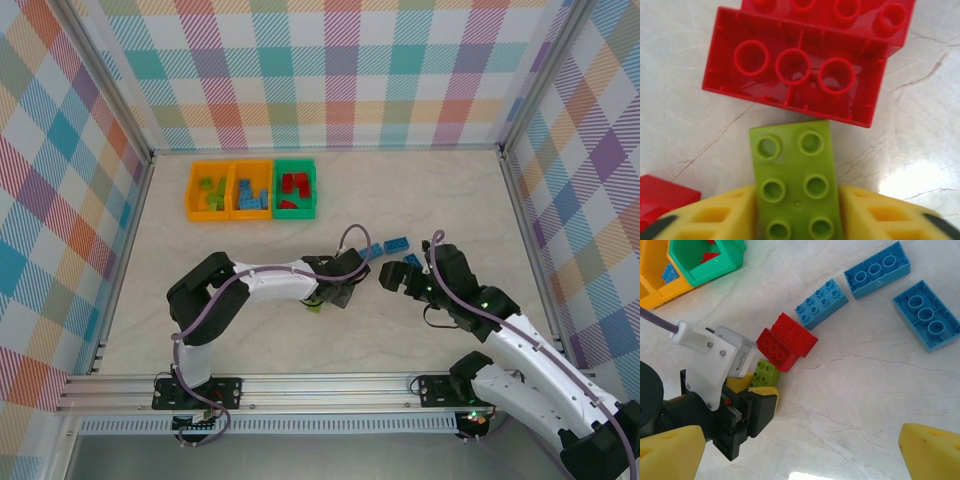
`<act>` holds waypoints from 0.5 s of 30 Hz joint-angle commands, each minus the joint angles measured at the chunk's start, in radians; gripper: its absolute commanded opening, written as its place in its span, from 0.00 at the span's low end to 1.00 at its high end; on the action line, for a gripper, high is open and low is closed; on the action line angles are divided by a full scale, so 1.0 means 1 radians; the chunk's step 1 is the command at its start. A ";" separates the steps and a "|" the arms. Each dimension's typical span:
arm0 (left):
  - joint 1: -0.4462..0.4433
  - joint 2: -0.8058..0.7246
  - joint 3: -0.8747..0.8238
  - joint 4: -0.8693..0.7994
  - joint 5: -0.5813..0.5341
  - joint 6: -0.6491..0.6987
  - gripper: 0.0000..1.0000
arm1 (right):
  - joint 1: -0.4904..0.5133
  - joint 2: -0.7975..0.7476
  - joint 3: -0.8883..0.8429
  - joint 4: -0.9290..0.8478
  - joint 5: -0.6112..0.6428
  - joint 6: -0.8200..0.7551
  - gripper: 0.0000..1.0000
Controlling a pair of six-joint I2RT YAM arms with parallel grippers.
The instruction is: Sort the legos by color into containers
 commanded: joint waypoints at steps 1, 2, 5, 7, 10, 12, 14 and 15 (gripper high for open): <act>0.013 -0.006 -0.035 0.058 0.019 -0.004 0.32 | -0.004 -0.009 0.002 0.017 -0.011 -0.007 1.00; 0.013 -0.028 -0.043 0.068 0.027 -0.003 0.30 | -0.004 -0.011 0.004 0.017 -0.012 -0.006 1.00; 0.021 -0.144 -0.069 0.077 0.037 -0.003 0.26 | -0.004 -0.019 -0.004 0.044 -0.043 -0.026 1.00; 0.050 -0.235 -0.076 0.075 0.049 -0.013 0.26 | -0.004 -0.027 -0.019 0.115 -0.123 -0.062 1.00; 0.126 -0.346 -0.056 0.014 0.043 -0.023 0.26 | -0.004 -0.035 -0.055 0.240 -0.244 -0.083 1.00; 0.203 -0.408 -0.046 -0.006 0.044 -0.015 0.26 | -0.004 -0.030 -0.073 0.309 -0.287 -0.087 1.00; 0.311 -0.456 -0.039 -0.007 0.055 0.008 0.26 | -0.004 -0.015 -0.075 0.343 -0.307 -0.089 1.00; 0.362 -0.465 -0.033 -0.009 0.061 0.020 0.26 | -0.004 -0.005 -0.073 0.348 -0.311 -0.090 1.00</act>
